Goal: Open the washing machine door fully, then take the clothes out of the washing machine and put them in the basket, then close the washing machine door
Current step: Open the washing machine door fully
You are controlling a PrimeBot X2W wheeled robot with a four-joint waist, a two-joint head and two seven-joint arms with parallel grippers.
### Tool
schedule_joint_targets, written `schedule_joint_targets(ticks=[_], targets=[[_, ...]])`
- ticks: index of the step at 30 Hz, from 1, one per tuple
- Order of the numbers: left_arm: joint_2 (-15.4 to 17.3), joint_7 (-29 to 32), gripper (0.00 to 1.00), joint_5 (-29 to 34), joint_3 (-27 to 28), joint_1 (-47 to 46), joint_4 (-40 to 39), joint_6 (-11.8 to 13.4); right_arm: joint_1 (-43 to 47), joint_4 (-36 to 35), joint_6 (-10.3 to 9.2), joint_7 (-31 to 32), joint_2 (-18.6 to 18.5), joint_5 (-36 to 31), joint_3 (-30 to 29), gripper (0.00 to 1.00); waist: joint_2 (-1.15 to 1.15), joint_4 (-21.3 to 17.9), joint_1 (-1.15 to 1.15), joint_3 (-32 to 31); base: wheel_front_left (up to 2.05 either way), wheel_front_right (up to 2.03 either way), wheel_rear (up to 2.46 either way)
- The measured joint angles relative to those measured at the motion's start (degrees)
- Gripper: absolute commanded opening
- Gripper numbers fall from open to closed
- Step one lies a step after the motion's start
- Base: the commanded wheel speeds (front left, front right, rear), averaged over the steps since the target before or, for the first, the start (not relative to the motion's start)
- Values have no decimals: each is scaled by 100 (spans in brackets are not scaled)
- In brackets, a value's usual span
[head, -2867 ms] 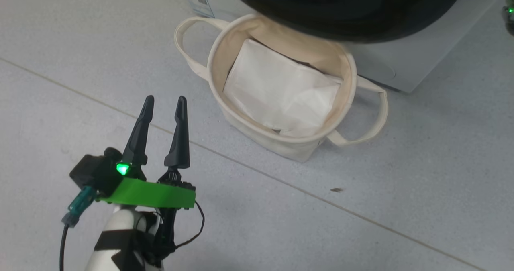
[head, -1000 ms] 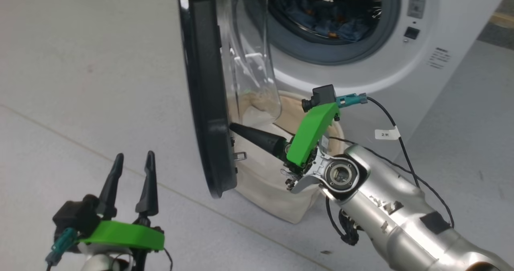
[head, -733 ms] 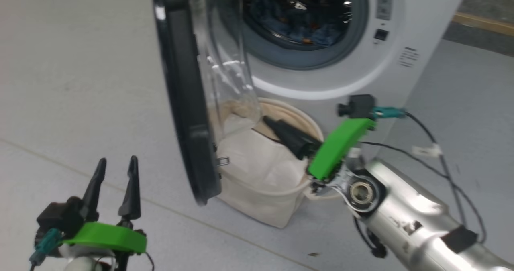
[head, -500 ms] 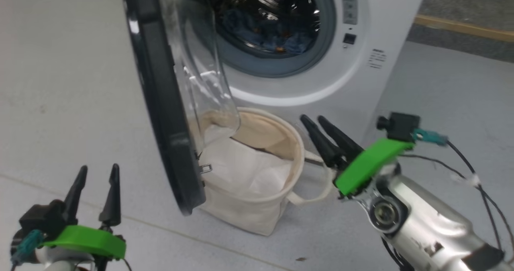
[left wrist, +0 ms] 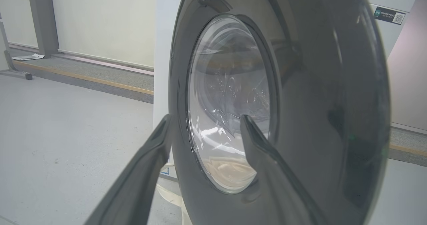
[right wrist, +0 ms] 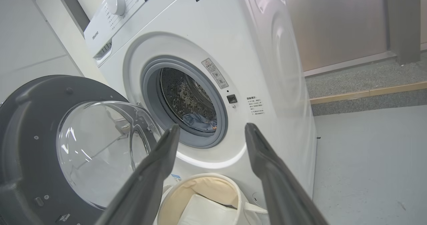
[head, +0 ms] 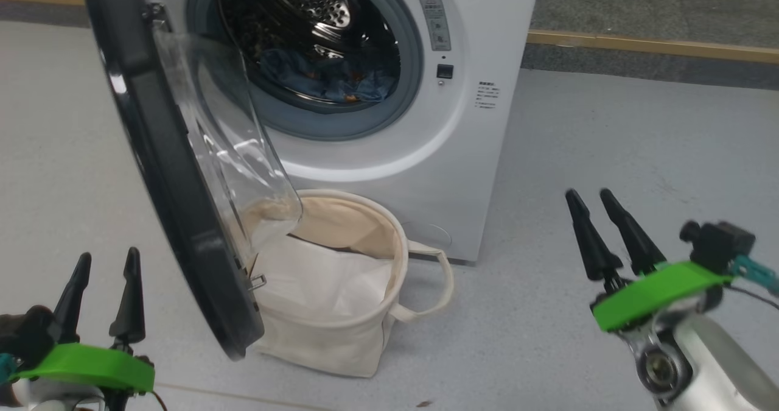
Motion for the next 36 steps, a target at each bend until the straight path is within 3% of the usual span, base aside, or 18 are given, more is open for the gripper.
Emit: schedule_joint_targets(ticks=[10,21,36], targets=[[134,8,100,-23,-27,174,-54,1,1025,-197,0,5,160,-973,-767,100,0,-154,0,-75,0,0,0],[146,-1,100,-55,-48,221,-69,8,1100,-310,1,93,352,-1657,-1115,100,0,-173,0,-15,0,0,0],[179,-1,100,-216,-32,262,-70,13,1117,-304,1,264,485,-1769,-1294,100,0,-87,0,33,0,0,0]])
